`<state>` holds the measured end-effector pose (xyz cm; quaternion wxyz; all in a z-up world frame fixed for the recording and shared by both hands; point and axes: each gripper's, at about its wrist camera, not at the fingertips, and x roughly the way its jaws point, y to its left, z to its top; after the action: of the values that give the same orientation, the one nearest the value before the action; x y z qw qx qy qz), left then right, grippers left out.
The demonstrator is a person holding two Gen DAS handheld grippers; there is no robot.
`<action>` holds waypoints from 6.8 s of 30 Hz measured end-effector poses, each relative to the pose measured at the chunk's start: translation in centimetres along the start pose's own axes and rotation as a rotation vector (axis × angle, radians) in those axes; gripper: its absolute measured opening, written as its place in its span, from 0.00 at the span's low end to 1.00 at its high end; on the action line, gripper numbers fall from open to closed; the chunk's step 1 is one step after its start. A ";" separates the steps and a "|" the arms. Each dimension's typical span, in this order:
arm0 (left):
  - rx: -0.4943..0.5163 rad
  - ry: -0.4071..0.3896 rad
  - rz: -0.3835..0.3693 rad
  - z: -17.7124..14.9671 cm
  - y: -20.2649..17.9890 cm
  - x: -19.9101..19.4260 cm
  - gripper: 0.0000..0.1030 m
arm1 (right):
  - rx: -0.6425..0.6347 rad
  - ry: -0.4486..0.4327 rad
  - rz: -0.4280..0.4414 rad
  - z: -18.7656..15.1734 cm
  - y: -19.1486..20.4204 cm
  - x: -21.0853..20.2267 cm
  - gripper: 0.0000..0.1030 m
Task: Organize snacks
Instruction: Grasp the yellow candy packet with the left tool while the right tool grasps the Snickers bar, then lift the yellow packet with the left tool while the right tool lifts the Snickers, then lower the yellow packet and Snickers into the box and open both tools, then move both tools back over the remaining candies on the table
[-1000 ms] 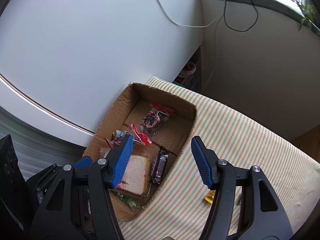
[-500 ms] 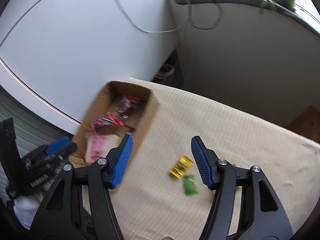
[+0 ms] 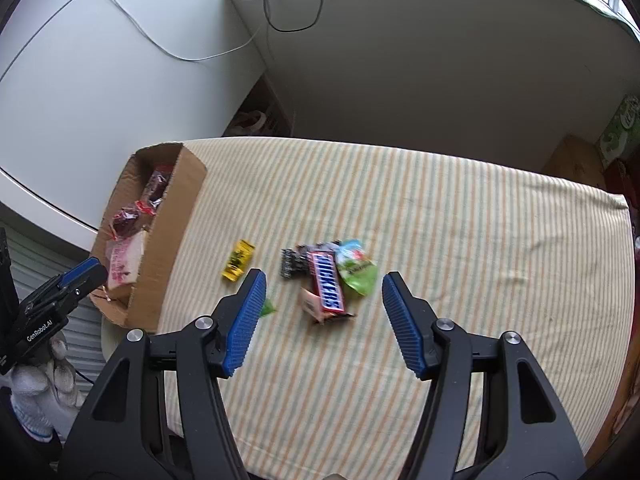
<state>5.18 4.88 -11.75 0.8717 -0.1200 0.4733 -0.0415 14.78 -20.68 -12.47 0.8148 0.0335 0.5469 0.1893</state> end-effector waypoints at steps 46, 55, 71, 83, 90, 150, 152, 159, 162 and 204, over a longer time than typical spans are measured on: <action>0.026 0.223 -0.055 0.7 -5.5 14.1 0.21 | -0.146 0.259 0.017 0.9 2.1 11.8 0.35; 0.041 0.215 -0.058 0.7 -5.3 13.7 0.15 | -0.110 0.260 0.013 0.5 1.5 12.1 0.29; 0.120 0.182 -0.040 0.5 -7.3 13.6 0.13 | -0.068 0.202 0.022 -0.8 -0.2 9.1 0.29; 0.128 0.206 -0.052 0.8 -7.6 13.5 0.13 | -0.034 0.174 0.033 -1.5 -1.0 6.0 0.29; 0.196 0.231 0.029 0.4 -9.6 14.8 0.26 | -0.031 0.163 0.032 -1.6 -0.8 6.1 0.29; -0.073 -0.034 0.115 -1.1 6.4 -1.3 0.22 | -0.393 0.133 0.099 5.7 21.4 8.1 0.29; -0.079 -0.036 0.119 -1.1 6.7 -1.2 0.22 | -0.399 0.137 0.100 5.9 22.0 8.3 0.29; -0.090 -0.037 0.129 -0.9 7.1 -0.9 0.22 | -0.409 0.147 0.102 6.1 22.9 8.8 0.29; -0.098 -0.030 0.130 -0.8 7.2 -0.8 0.23 | -0.411 0.150 0.092 6.2 23.0 9.0 0.29; 0.086 0.012 -0.004 -0.1 -3.0 3.0 0.39 | -0.092 0.053 -0.067 2.2 2.8 0.7 0.33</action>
<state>6.85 1.42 -13.50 0.8731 -0.0832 0.4761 -0.0640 16.21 -17.51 -11.51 0.8065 -0.0271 0.5600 0.1879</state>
